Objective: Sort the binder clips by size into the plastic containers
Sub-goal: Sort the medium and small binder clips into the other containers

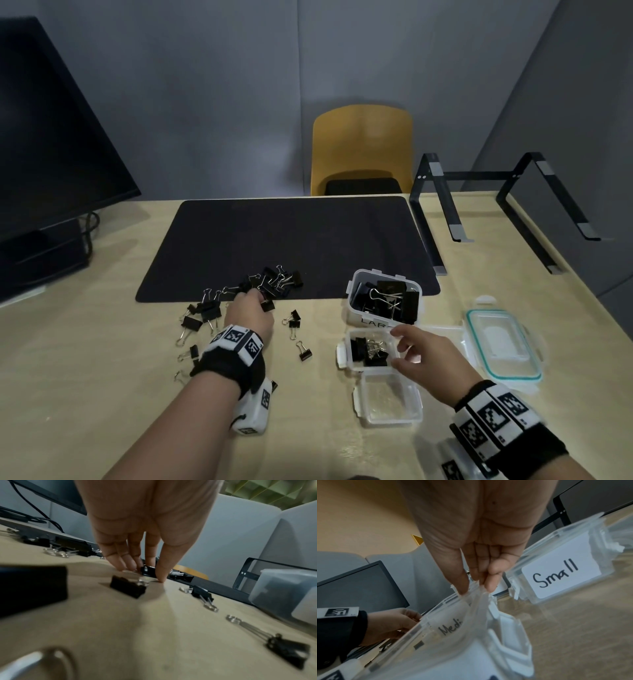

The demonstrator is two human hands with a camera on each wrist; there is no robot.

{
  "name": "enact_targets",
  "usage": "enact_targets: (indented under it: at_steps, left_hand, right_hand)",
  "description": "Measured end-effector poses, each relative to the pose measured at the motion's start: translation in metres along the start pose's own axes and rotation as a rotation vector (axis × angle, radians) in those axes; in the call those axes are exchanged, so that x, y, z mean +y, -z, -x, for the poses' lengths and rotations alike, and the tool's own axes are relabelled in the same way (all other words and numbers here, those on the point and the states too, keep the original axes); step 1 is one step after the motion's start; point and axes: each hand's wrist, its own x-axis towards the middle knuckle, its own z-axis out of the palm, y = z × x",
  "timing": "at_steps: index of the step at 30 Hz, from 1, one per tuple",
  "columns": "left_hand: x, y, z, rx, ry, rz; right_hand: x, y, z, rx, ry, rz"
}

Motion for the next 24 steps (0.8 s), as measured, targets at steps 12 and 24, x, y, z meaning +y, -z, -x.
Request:
enact_targets:
  at_steps: [12, 24]
  left_hand:
    - [0.03, 0.03, 0.046, -0.263, -0.295, 0.274]
    - [0.086, -0.011, 0.09, -0.408, -0.699, 0.039]
  right_hand:
    - [0.003, -0.002, 0.001, 0.013, -0.005, -0.04]
    - [0.0, 0.0, 0.002, 0.013, 0.006, -0.041]
